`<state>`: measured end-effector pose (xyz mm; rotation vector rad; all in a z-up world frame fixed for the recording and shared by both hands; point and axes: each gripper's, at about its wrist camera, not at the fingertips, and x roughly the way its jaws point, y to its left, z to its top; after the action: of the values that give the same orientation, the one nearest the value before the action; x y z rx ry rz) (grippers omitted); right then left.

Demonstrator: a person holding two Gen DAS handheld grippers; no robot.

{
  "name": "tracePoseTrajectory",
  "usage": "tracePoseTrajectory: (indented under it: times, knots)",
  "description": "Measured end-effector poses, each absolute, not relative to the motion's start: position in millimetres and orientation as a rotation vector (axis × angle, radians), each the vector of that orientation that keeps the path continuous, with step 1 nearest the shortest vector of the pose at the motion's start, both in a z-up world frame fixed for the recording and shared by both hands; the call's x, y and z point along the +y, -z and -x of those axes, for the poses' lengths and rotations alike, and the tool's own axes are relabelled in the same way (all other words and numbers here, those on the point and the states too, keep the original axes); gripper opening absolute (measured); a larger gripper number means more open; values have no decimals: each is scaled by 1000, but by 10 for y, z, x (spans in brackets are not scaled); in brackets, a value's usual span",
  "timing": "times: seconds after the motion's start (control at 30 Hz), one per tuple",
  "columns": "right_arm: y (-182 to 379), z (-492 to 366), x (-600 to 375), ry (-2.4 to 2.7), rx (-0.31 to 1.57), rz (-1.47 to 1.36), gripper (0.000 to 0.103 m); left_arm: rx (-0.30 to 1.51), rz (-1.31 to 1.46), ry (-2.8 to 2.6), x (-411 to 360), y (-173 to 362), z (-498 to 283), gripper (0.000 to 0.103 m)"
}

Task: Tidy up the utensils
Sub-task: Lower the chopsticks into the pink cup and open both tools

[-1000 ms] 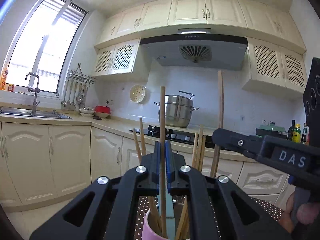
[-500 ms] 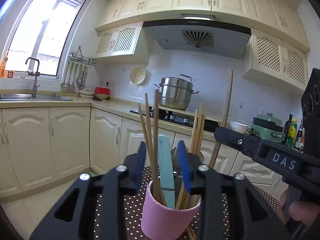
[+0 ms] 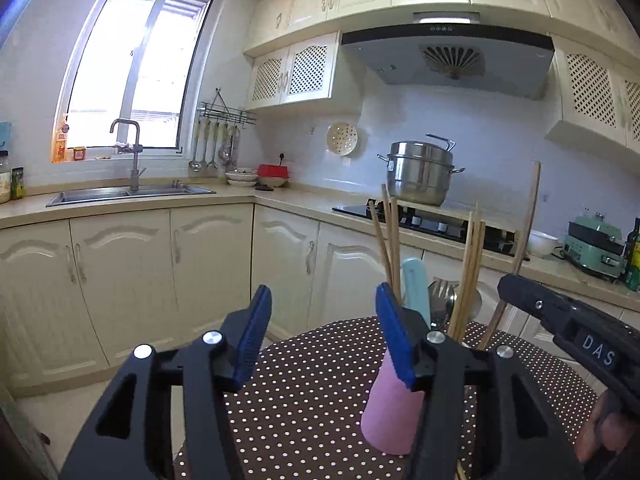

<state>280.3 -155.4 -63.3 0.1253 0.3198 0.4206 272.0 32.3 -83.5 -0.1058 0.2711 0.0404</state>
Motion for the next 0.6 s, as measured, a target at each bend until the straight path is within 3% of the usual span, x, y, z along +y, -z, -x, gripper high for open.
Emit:
tracePoseTrajectory:
  times: [0.47, 0.57, 0.6]
  knots:
    - [712, -2754, -1514, -407, 371, -118, 7, 346, 90, -60, 367, 691, -2544, 55]
    - [677, -2712, -1524, -401, 371, -125, 13, 339, 90, -67, 383, 638, -2472, 55]
    - [663, -2689, -1522, -399, 367, -123, 22, 336, 89, -66, 386, 621, -2443, 55]
